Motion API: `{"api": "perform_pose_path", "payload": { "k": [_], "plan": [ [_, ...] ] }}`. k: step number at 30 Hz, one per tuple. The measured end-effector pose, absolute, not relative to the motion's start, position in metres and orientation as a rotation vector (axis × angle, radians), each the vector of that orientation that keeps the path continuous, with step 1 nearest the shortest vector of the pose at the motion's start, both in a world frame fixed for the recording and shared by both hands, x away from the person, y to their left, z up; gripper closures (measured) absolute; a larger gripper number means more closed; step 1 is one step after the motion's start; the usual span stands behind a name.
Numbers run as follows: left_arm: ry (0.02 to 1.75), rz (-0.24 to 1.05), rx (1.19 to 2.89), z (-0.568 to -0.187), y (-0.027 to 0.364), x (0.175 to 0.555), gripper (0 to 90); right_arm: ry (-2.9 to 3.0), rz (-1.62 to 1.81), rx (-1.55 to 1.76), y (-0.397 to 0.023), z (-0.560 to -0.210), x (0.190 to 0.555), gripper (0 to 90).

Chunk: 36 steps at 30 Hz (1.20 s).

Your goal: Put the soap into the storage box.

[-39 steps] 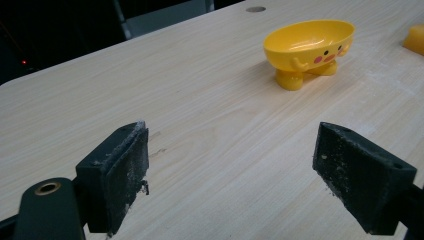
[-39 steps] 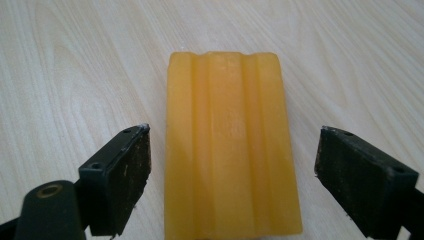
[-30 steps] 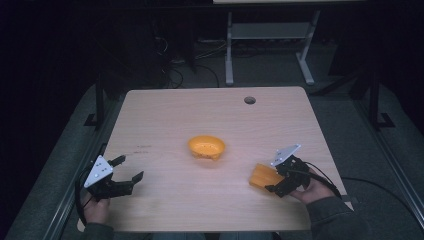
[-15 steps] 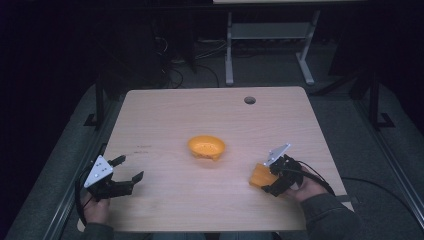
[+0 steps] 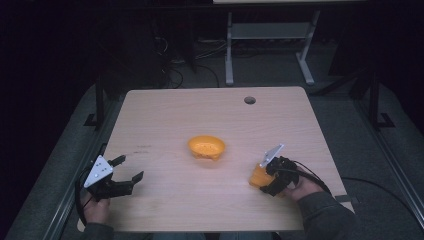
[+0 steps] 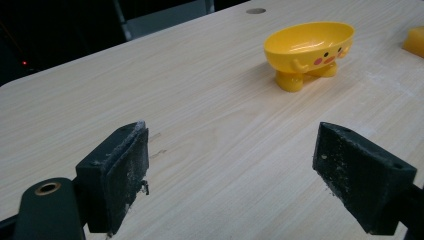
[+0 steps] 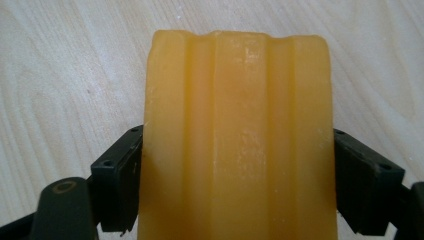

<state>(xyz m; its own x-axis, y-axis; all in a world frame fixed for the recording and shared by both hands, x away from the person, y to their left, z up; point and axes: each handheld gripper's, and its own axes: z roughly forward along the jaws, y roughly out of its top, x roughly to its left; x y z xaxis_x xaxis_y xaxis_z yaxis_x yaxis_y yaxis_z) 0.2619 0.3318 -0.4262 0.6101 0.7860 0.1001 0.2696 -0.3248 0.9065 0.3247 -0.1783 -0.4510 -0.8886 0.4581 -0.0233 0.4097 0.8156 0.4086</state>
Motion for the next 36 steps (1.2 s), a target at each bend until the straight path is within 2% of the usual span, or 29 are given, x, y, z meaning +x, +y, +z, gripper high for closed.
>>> {"api": "perform_pose_path", "payload": {
  "k": [27,36],
  "plan": [
    [0.852,0.682,1.874,-0.426,0.334,0.262,13.9,2.879,0.604,0.663,-0.179,-0.452,0.326,20.4],
    [0.847,0.686,1.872,-0.426,0.333,0.262,13.9,2.862,0.636,0.649,-0.178,-0.441,0.325,20.5]
  ]
}}
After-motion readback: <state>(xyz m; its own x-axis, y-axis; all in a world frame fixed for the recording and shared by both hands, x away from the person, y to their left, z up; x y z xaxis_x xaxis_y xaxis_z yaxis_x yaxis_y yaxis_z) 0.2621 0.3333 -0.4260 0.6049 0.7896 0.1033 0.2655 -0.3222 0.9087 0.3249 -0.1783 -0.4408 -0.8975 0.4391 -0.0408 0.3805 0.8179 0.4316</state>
